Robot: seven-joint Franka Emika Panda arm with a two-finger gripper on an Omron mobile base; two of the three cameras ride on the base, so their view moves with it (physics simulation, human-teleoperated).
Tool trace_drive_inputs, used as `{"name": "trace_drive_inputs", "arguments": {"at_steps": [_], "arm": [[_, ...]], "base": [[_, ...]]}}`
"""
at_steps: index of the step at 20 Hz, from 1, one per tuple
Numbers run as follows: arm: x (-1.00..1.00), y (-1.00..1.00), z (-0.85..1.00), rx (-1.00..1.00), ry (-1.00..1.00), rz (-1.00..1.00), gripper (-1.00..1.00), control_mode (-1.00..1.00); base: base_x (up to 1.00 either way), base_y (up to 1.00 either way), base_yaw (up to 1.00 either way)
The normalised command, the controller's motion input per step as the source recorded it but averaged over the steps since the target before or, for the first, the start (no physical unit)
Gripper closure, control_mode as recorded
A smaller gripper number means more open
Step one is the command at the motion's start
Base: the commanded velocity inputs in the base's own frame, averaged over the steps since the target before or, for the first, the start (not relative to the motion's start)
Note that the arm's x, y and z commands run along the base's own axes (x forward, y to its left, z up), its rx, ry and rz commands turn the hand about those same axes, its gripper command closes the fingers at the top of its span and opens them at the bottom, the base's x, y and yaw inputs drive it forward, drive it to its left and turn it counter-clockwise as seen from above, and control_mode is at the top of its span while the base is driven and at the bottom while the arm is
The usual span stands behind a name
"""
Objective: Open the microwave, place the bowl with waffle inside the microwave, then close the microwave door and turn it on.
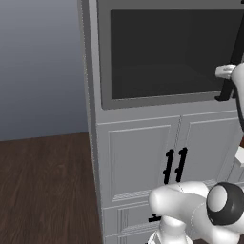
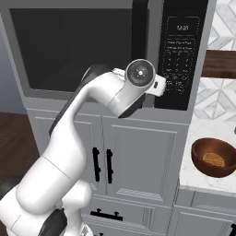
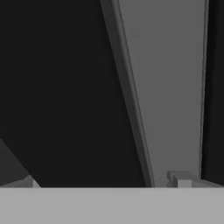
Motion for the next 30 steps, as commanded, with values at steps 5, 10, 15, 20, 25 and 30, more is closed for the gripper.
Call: {"name": "trace_drive_inputs", "arguments": {"at_steps": [5,10,15,20,25,30], "arm": [[0.82,-0.03,-0.85,0.0,0.0,0.02,-1.0,-1.0],[1.0,0.19,-1.0,-0.02,0.0,0.16,1.0,-1.0],[1.0,0.84,-0.99,-0.04,0.01,0.23,1.0,-1.0],[0.82,1.0,-0.63,0.0,0.05,0.21,1.0,-1.0],[0.52,1.0,-0.26,0.0,0.21,0.14,1.0,-1.0],[0.13,1.0,0.19,0.0,0.54,0.26,1.0,-1.0]], "base": [[0.0,0.0,0.0],[0.0,0.0,0.0],[0.0,0.0,0.0],[0.0,0.0,0.0],[0.0,0.0,0.0],[0.0,0.0,0.0]]}}
